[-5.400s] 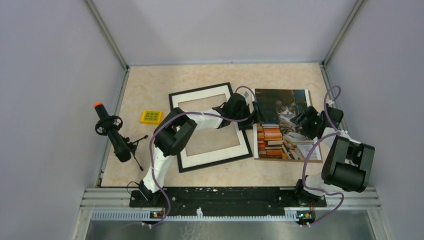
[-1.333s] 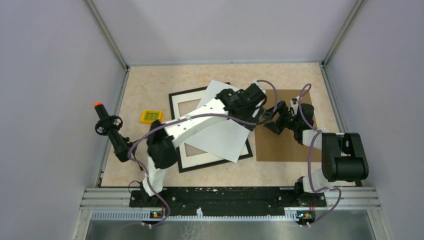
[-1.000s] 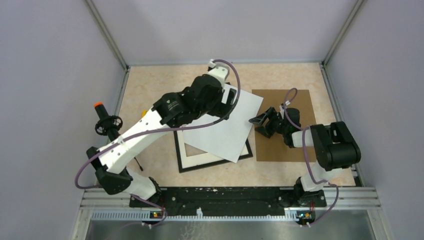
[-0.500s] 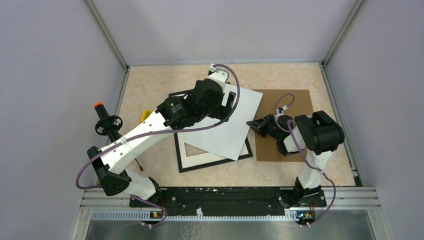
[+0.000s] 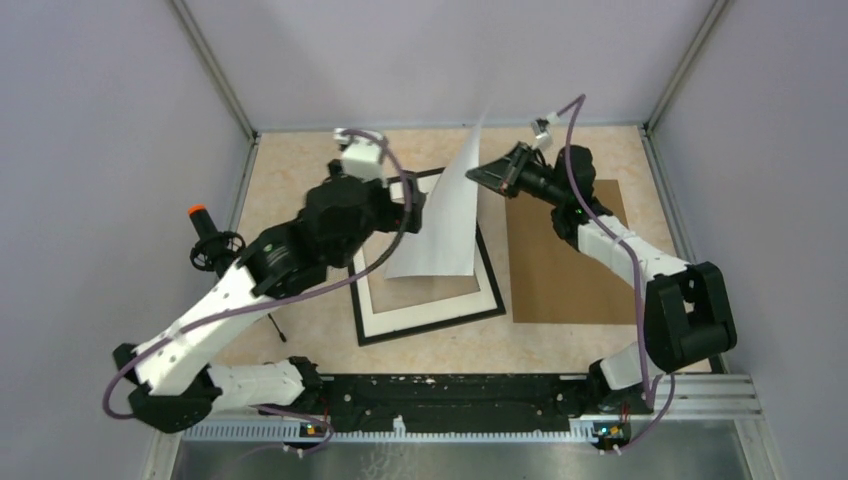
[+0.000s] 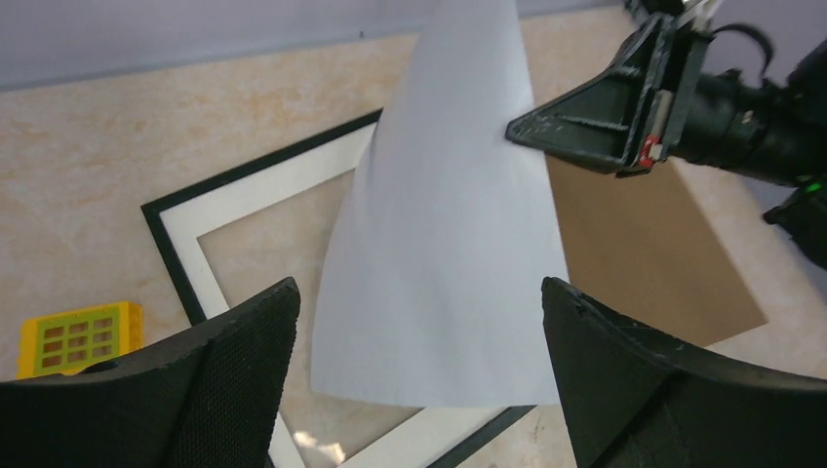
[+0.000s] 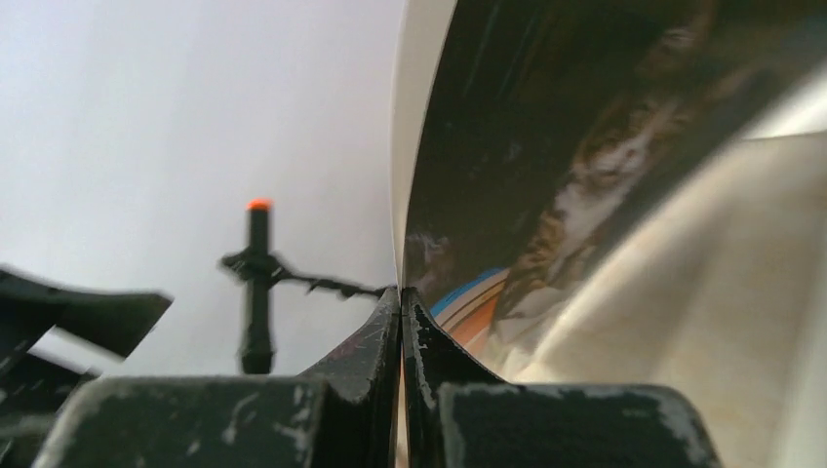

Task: Put the photo into the frame
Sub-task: Pick up the photo from the photo frame, then place the photo in the photo frame.

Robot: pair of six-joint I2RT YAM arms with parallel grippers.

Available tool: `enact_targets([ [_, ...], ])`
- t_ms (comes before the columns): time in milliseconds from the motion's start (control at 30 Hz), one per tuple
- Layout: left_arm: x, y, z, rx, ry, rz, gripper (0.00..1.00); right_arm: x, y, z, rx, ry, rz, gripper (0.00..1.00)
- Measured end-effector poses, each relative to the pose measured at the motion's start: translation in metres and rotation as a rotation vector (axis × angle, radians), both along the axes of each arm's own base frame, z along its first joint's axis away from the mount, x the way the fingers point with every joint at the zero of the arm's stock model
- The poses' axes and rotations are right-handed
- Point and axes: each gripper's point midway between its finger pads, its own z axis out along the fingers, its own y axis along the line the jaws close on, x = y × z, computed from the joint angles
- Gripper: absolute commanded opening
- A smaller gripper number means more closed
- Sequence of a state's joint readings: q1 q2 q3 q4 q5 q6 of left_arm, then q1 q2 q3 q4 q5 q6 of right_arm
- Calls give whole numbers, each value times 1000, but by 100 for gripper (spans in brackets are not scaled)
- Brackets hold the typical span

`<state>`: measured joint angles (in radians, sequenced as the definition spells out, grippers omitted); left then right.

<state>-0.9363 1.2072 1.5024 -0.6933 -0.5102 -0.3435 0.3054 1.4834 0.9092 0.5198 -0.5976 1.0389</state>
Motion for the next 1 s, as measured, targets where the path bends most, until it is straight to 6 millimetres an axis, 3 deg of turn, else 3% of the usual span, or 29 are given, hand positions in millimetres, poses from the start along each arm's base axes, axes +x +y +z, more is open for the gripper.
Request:
enact_targets([
  [167,-33,54,67,-223,-234,10,99,-47,70,69,18,-85,289,0],
  [267,-47,87,114,-320,-367,51,99,-75,107,97,23,-127,447,0],
  [333,-52,102,134,-356,-423,80,99,-92,120,107,33,-147,532,0],
  [433,-52,109,137,-352,-441,103,99,-100,121,101,29,-131,591,0],
  [533,-48,106,130,-330,-428,107,99,-89,112,73,17,-67,596,0],
  [633,-45,101,125,-312,-416,104,99,-68,101,19,-5,68,590,0],
  [767,-40,91,119,-294,-401,90,99,-35,86,-78,-54,292,539,0],
  [833,-38,86,116,-286,-392,78,99,-25,77,-114,-75,370,513,0],
  [1000,-35,77,110,-268,-374,60,99,-6,53,-175,-121,472,431,0],
])
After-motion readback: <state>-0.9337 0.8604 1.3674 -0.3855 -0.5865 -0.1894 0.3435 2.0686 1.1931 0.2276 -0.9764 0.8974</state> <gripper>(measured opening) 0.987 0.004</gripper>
